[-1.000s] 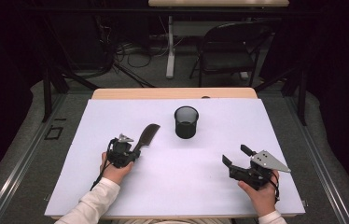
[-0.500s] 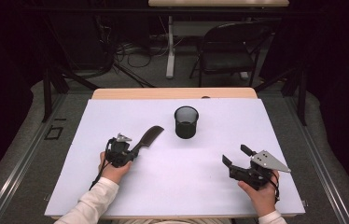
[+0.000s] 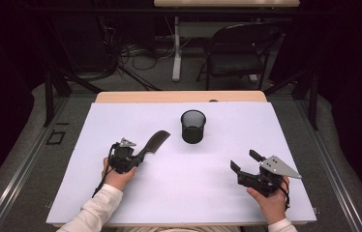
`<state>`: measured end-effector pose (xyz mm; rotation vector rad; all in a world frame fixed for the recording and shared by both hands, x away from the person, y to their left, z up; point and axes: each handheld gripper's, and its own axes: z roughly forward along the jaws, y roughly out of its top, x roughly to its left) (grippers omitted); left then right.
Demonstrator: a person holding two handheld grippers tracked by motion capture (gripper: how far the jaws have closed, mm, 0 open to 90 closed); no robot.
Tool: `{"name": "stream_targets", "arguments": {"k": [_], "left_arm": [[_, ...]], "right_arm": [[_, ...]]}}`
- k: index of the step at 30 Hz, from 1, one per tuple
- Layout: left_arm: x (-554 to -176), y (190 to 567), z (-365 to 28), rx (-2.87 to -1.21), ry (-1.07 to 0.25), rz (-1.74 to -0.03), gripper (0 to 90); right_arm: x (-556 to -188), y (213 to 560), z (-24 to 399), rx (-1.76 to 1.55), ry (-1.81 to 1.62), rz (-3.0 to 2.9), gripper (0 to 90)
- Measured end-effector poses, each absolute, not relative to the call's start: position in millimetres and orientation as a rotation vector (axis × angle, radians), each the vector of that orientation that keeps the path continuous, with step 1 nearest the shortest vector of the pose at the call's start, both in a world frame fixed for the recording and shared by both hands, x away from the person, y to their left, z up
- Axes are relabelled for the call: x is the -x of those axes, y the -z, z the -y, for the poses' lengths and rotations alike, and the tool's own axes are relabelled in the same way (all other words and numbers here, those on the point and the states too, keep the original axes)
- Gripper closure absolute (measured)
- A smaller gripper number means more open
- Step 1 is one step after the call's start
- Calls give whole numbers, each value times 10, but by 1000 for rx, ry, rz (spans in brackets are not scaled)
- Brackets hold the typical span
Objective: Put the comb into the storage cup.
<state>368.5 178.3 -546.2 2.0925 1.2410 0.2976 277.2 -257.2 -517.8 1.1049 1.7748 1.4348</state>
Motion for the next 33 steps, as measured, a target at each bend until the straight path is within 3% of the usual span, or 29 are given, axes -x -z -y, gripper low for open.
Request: {"name": "stream_targets", "arguments": {"k": [11,33], "left_arm": [[-3641,5372,-1799,-2066,-309,-1222,791],[-3595,5201,-1862,-2073,-366,-1185,466]], "right_arm": [[-2771,5178,2572,-1106,-1437,-1775,185],[-2771,5178,2573,-1106,-1430,-1781,185]]}}
